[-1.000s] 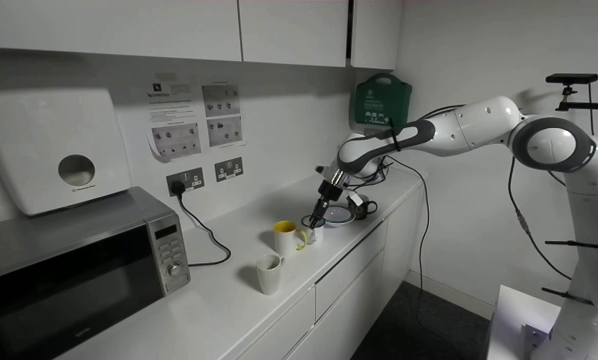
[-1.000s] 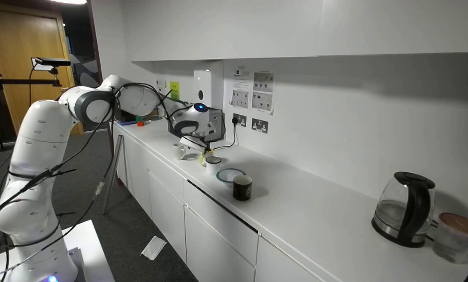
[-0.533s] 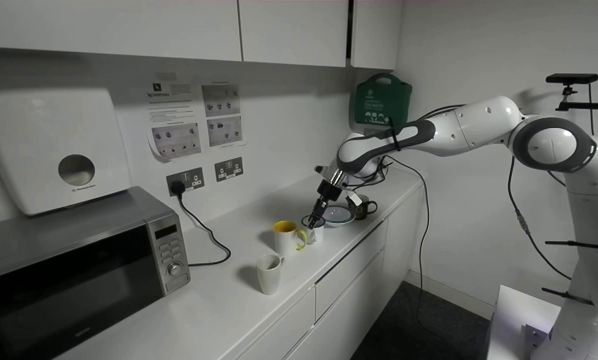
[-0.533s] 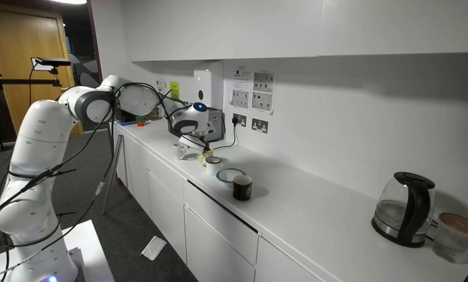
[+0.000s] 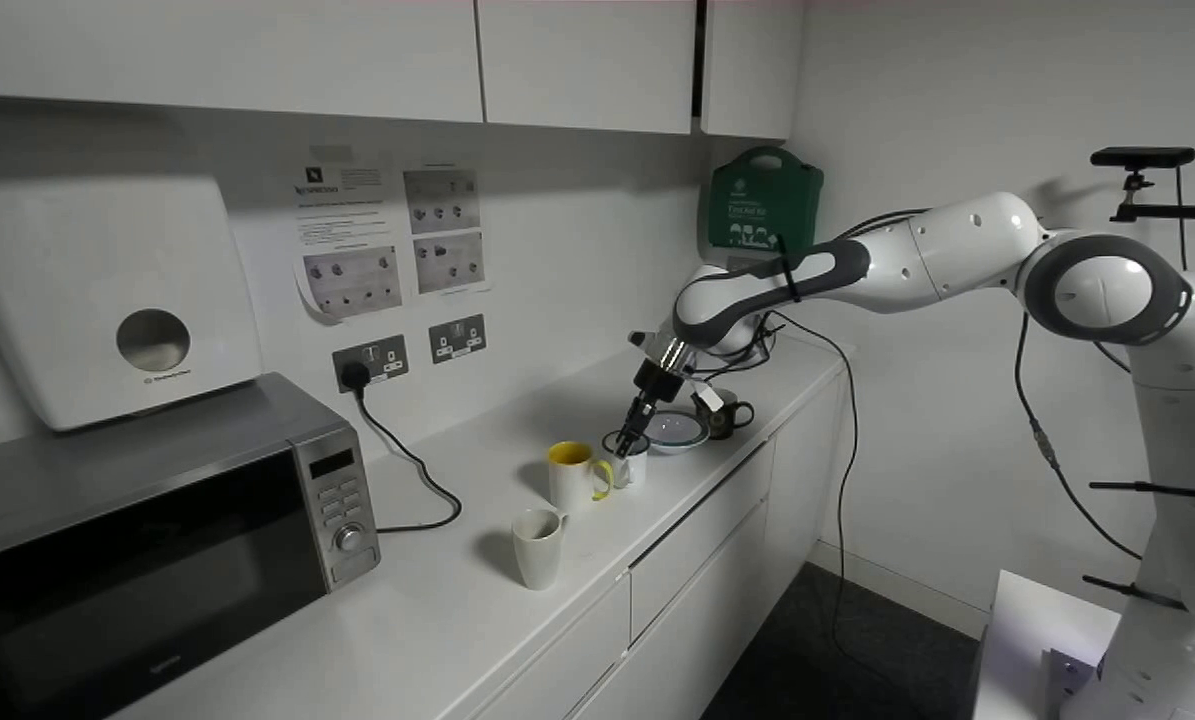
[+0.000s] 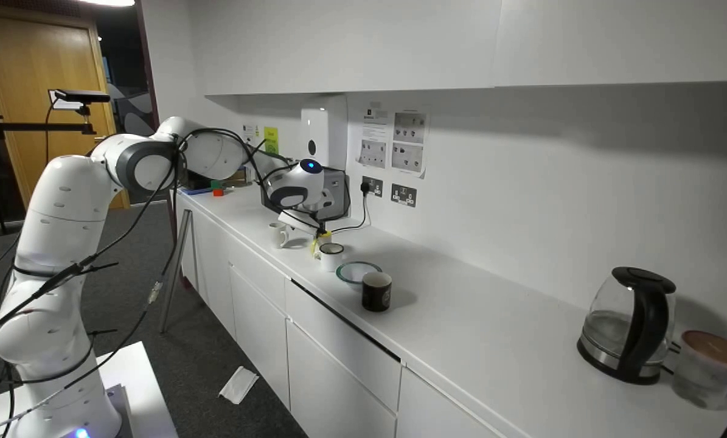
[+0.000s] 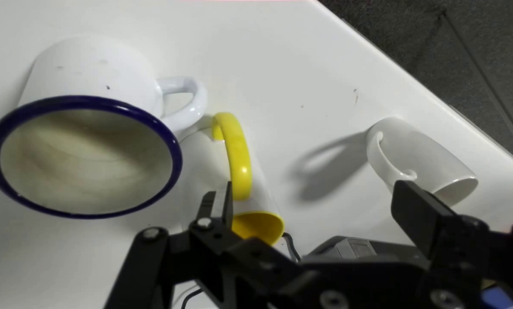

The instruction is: Move the left second cup towards you

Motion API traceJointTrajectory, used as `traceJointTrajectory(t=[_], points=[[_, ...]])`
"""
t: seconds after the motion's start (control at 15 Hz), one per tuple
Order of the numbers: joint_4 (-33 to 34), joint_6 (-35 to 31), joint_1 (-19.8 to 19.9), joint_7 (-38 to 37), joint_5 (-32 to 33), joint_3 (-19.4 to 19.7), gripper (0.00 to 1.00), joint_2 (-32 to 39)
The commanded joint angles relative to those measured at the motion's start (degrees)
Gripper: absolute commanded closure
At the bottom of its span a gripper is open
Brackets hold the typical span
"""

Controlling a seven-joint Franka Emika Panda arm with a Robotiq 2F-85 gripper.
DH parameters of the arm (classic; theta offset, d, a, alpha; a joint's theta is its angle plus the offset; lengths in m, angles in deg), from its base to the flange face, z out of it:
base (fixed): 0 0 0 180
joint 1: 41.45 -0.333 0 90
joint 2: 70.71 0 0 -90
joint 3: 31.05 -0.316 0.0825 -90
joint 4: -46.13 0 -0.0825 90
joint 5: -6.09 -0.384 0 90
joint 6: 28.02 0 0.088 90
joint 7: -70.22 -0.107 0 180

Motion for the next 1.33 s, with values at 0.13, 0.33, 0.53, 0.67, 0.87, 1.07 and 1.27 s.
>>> traceJointTrajectory(t=[0.13, 0.33, 0.53, 0.67, 0.87, 1.07, 1.27], points=[[0.12, 0.11, 0.12, -0.25, 0.22, -0.17, 0.0, 0.01], [0.12, 0.11, 0.12, -0.25, 0.22, -0.17, 0.0, 0.01], [-1.43, -1.8, 0.81, 0.68, -1.48, -0.41, 0.0, -0.54], [-1.86, -2.07, 1.18, 0.93, -1.66, -0.33, 0.0, -0.64], [-2.12, -3.47, 1.28, 0.6, -1.5, -0.01, 0.0, -0.42], [-2.05, -6.9, 1.06, 0.18, -1.21, -0.18, 0.0, 0.09], [-1.87, -8.82, 0.96, -0.29, -0.78, -0.59, 0.0, 0.59]])
